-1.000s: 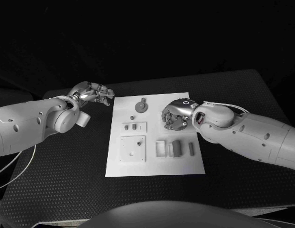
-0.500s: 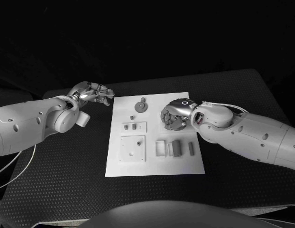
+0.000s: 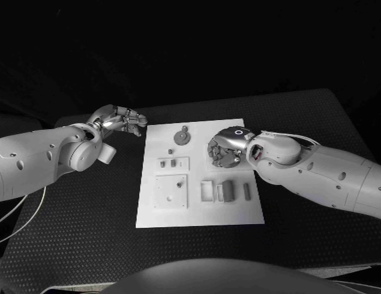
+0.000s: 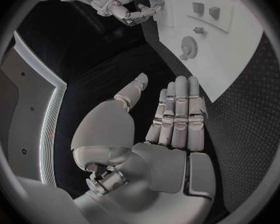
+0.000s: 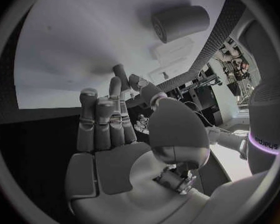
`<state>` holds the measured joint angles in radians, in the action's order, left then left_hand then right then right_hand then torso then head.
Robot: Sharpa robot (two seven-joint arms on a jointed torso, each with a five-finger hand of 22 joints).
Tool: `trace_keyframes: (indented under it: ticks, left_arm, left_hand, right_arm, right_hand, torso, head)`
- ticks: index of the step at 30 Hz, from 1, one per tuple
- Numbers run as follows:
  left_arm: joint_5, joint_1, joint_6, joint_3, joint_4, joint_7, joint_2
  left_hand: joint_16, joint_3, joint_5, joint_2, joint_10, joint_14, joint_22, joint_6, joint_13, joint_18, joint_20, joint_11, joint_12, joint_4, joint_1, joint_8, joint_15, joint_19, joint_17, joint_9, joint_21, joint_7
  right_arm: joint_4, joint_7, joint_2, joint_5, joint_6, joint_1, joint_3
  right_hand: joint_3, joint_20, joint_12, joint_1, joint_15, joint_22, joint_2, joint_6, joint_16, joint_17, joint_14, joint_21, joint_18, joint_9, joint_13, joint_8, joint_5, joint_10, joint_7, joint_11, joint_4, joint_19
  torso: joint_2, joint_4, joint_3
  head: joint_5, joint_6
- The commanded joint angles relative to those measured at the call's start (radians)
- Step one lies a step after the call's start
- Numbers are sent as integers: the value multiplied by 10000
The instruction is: Assemble the parts on the task board
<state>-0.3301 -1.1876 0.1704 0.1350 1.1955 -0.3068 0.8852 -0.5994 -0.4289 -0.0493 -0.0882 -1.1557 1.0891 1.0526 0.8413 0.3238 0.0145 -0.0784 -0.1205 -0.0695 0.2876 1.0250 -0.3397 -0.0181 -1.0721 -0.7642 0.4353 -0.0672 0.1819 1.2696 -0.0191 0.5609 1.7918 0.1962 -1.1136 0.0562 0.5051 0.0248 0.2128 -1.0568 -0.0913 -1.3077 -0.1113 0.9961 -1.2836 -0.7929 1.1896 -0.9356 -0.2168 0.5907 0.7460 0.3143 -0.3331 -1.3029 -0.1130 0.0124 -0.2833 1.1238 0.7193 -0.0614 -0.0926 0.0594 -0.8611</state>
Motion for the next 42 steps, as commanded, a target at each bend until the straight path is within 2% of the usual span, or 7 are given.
trace_keyframes:
  ticks: [1, 7, 15, 22, 24, 26, 42]
  left_arm:
    - [59, -12, -141, -7, 6, -48, -19]
    - [59, -12, -135, -7, -5, -46, -30]
    - [59, -12, -139, -7, -17, -43, -32]
    - [59, -12, -140, -7, -26, -41, -34]
    - [59, -12, -142, -7, -26, -41, -36]
    - [59, -12, -143, -7, -35, -40, -38]
    - [59, -12, -148, -7, -87, -40, -53]
  left_hand:
    - [57, 85, -21, -3, 96, -71, -18, -43, -12, -42, -7, -8, -4, 2, -72, -18, -12, 68, -11, -14, -21, -4]
    - [59, 88, -21, -2, 95, -70, -21, -45, -15, -41, -8, -8, -5, 3, -75, -20, -11, 68, -13, -15, -22, -4]
    - [61, 88, -22, 1, 95, -69, -25, -46, -19, -39, -8, -7, -7, 4, -74, -23, -11, 69, -15, -15, -23, -4]
    - [63, 88, -22, 2, 94, -69, -28, -48, -21, -38, -9, -7, -8, 6, -72, -25, -11, 68, -17, -15, -24, -4]
    - [63, 88, -22, 4, 94, -68, -29, -48, -22, -38, -9, -7, -8, 6, -72, -26, -10, 68, -18, -15, -25, -4]
    - [64, 88, -22, 5, 93, -68, -30, -47, -23, -38, -9, -6, -9, 6, -71, -27, -10, 68, -19, -14, -25, -4]
    - [67, 90, -22, 14, 89, -63, -37, -46, -29, -36, -9, -5, -13, 4, -75, -36, -9, 65, -25, -13, -29, -6]
  right_arm:
    - [-27, 13, -29, 109, 105, 3, 6]
    - [-44, 4, -49, 139, 133, 6, 24]
    - [-18, -43, -56, 237, 30, 8, 35]
    - [8, -36, -50, 366, 48, 12, 38]
    - [19, -29, -48, 386, 73, 16, 39]
    - [34, -18, -47, 388, 137, 19, 39]
    - [101, 38, 9, 258, 323, 25, 40]
  right_hand:
    - [-82, 22, 66, 237, -67, -179, 110, 48, 28, -22, -9, -52, -450, 37, 82, -8, -18, -18, -1, -30, -58, 22]
    - [-87, 36, 71, 250, -78, -184, 137, 54, 22, -29, -9, -58, -450, 57, 125, -8, -22, -12, 10, -34, -84, 16]
    - [100, 110, 108, -529, -127, -211, 350, 178, -19, -74, 12, -150, -450, 198, 348, 44, -27, -77, 71, -88, -112, -28]
    - [189, 124, 164, -934, -181, -211, 512, 347, -56, -118, 28, -228, -450, 299, 465, 117, -38, -253, 114, -147, -111, -56]
    - [899, 63, 131, -986, -181, -175, 311, 411, -34, -118, 61, -227, -450, 309, 497, 80, -70, -320, 117, -139, -20, -4]
    - [1117, 60, 120, -919, -190, -177, 300, 442, -32, -124, 85, -250, -450, 330, 523, 74, -52, -361, 127, -156, -40, 34]
    - [1323, 75, 148, -831, -232, -187, 311, 543, -30, -137, 134, -300, -450, 415, 600, 113, -28, -508, 175, -205, -59, 76]
  torso:
    - [0, 0, 5]
    - [-2, -1, 3]
    - [-2, 0, 1]
    - [0, -1, -1]
    - [0, -1, -1]
    - [0, -1, -1]
    - [-1, -1, 0]
  head:
    - [8, -11]
    - [11, -14]
    - [8, -19]
    - [7, -13]
    - [7, -13]
    - [7, -13]
    - [1, -11]
